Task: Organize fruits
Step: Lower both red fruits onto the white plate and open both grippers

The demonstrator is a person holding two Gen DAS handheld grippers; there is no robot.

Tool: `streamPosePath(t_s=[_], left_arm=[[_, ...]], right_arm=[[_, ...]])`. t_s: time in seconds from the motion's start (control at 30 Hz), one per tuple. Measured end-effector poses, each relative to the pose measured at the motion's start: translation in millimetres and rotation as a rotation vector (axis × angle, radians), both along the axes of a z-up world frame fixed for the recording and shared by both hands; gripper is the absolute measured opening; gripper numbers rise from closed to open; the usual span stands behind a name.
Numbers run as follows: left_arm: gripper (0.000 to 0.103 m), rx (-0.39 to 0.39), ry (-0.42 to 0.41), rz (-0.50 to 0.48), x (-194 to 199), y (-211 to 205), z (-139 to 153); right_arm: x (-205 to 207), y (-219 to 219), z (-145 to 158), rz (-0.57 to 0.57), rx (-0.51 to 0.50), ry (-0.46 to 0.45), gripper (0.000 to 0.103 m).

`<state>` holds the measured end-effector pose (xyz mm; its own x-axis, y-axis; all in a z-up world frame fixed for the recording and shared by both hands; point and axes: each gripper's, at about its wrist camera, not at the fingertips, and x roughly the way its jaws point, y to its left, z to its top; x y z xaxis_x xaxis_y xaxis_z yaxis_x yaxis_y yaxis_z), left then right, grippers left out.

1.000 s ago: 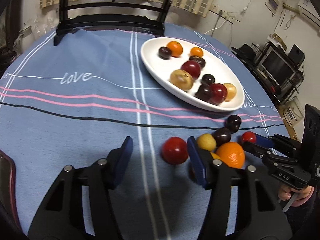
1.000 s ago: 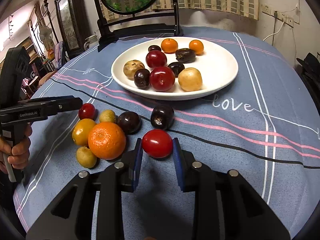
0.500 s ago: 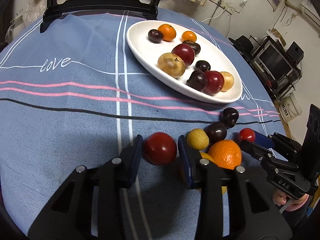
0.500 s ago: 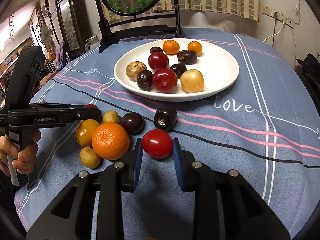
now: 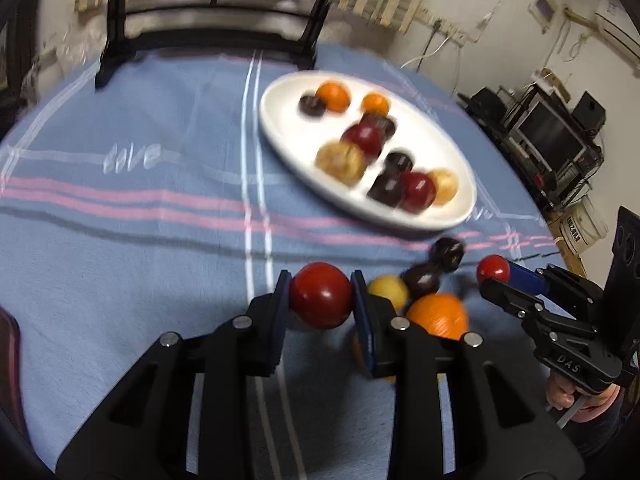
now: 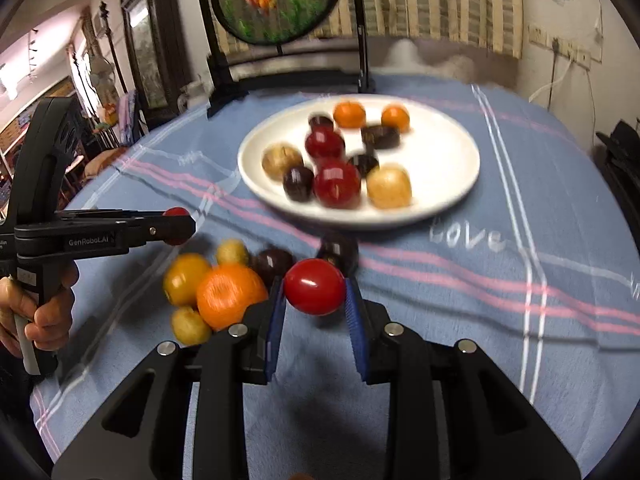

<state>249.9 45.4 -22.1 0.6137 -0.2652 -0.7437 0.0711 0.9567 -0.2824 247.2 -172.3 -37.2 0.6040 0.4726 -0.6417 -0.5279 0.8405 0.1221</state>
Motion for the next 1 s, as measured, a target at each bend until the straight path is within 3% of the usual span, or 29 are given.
streamPosePath(t_s=[0.17, 0.4, 0.43, 0.47, 0.5, 0.53, 0.63, 0.73, 1.0], left_arm=[[0.03, 0.07, -0.119, -0.033, 33.9, -20.5, 35.2], [0.032, 0.113, -0.106, -0.048, 106.7, -40.8, 31.7], [0.042, 0.125, -0.093, -0.034, 112.5, -41.0, 29.3], [0.072, 0.138, -0.076, -0.011, 116.1, -39.3, 27.7], [0.083, 0.14, -0.079, 0.011, 115.2, -36.3, 28.2], [0.086, 0.134, -0.11, 0.034, 108.4, -31.4, 31.9], [0.088, 0.141, -0.131, 0.023, 91.8, -25.5, 38.3], [0.097, 0.138, -0.145, 0.052, 63.3, -16.0, 37.3], [0.098, 0.212, -0.08, 0.087, 10.3, 0.1, 3.8]], right_arm=[[40.0, -1.7, 22.0, -0.078, 0.055, -0.066, 0.03], [105.1, -2.0, 11.9, -0.14, 0.088, -0.024, 0.03], [109.6, -1.9, 11.2, -0.137, 0.088, -0.019, 0.035], [111.4, -3.3, 10.5, -0.143, 0.083, -0.017, 0.042], [110.9, -3.7, 10.8, -0.144, 0.084, -0.015, 0.044], [108.0, -5.9, 12.1, -0.139, 0.094, -0.009, 0.049], [90.4, -9.1, 20.6, -0.127, 0.108, -0.021, 0.05], [66.5, -10.1, 23.1, -0.114, 0.133, -0.011, 0.053], [-0.1, 15.3, 5.2, -0.003, 0.098, 0.046, 0.055]])
